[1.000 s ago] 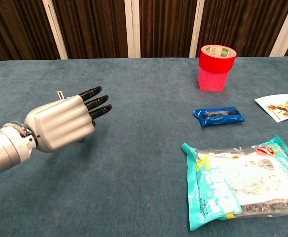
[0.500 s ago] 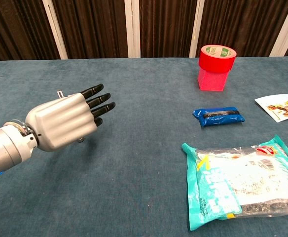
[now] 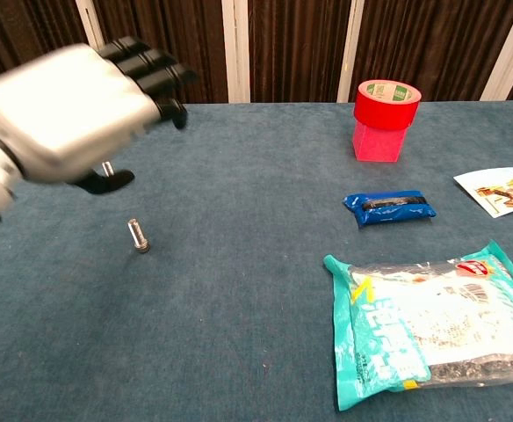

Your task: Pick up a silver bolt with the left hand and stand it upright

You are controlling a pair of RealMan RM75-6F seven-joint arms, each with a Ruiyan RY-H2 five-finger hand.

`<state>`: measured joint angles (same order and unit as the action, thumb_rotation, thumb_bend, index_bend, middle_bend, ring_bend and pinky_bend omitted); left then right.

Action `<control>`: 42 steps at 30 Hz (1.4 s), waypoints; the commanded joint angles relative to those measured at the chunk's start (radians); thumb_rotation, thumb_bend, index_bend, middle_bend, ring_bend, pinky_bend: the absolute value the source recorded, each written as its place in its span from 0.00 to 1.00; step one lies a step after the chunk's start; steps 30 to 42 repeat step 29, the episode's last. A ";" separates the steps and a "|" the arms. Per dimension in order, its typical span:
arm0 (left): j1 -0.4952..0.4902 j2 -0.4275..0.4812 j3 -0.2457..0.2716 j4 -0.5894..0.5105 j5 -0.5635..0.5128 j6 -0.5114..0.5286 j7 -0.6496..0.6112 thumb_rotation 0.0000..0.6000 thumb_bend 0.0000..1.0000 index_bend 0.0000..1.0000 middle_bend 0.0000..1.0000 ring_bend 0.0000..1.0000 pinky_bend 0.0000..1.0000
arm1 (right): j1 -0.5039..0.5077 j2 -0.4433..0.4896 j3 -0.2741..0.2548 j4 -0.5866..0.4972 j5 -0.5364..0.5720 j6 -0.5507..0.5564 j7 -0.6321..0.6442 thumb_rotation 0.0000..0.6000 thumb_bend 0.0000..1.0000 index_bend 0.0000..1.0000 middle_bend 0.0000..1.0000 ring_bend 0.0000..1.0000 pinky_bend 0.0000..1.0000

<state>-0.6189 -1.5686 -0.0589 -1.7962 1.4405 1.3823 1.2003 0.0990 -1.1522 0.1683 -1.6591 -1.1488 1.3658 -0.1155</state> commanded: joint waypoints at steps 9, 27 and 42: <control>0.331 0.515 0.122 -0.372 -0.021 0.222 -0.705 1.00 0.41 0.28 0.00 0.00 0.00 | 0.002 0.014 -0.028 -0.021 -0.051 0.002 -0.032 1.00 0.00 0.11 0.00 0.00 0.00; 0.530 0.493 0.150 -0.029 -0.022 0.304 -1.132 1.00 0.41 0.22 0.00 0.00 0.00 | 0.007 0.053 -0.074 0.017 -0.229 0.019 0.076 1.00 0.00 0.11 0.00 0.00 0.00; 0.530 0.483 0.143 -0.017 -0.017 0.304 -1.127 1.00 0.41 0.22 0.00 0.00 0.00 | 0.010 0.057 -0.077 0.026 -0.241 0.014 0.095 1.00 0.00 0.11 0.00 0.00 0.00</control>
